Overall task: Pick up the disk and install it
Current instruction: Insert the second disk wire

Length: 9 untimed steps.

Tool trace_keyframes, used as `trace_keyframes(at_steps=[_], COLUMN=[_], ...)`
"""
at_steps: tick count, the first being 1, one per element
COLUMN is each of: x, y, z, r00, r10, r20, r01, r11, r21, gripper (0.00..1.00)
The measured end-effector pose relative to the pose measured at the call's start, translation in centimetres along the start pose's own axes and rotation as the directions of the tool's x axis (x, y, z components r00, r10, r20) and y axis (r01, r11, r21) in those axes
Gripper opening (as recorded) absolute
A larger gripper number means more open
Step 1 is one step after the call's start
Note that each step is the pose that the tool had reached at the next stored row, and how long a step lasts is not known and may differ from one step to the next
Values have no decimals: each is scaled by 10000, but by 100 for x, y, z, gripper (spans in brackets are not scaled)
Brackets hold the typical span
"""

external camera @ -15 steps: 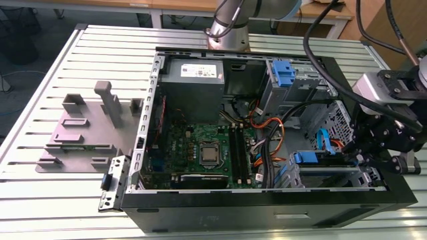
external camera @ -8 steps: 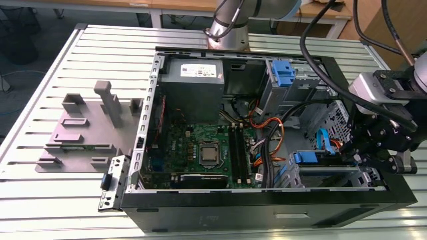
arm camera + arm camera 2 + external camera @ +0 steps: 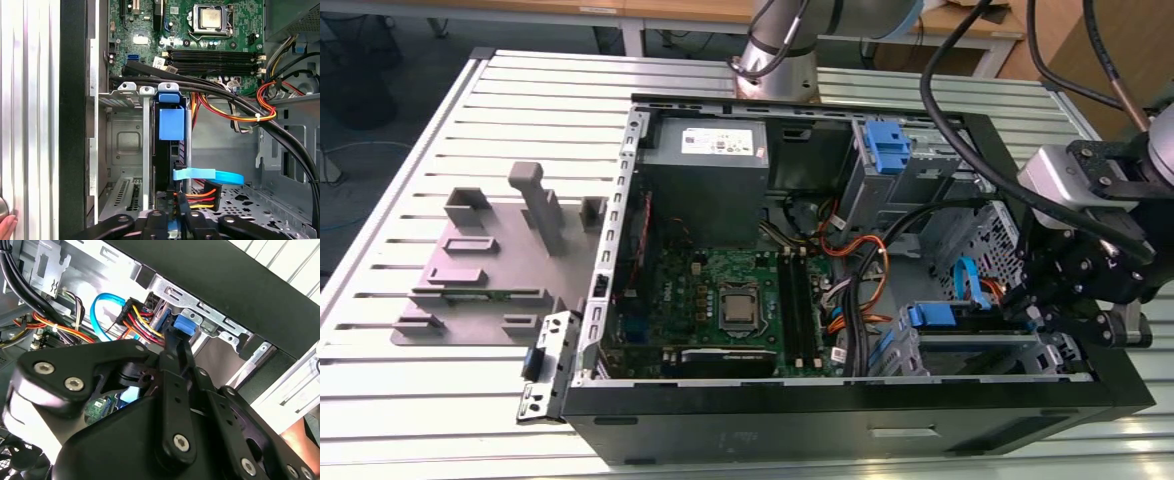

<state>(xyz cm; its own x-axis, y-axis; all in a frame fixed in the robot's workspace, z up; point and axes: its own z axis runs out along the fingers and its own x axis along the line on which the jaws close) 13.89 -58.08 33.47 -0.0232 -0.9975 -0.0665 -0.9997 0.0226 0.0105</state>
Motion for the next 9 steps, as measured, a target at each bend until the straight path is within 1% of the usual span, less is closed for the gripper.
trace_keyframes(at_steps=[1, 2, 6, 8, 9], x=[0, 0, -1, -3, -5], y=[0, 0, 1, 2, 2], z=[0, 0, -6, -35, -73], r00=[10000, 10000, 10000, 10000, 10000], r10=[0, 0, 1, 1, 1], r20=[0, 0, -1, -1, -1], r01=[0, 0, -1, -1, -1], r11=[10000, 10000, 10000, 10000, 10000], r21=[0, 0, 0, 0, 0], gripper=[22, 16, 16, 16, 16])
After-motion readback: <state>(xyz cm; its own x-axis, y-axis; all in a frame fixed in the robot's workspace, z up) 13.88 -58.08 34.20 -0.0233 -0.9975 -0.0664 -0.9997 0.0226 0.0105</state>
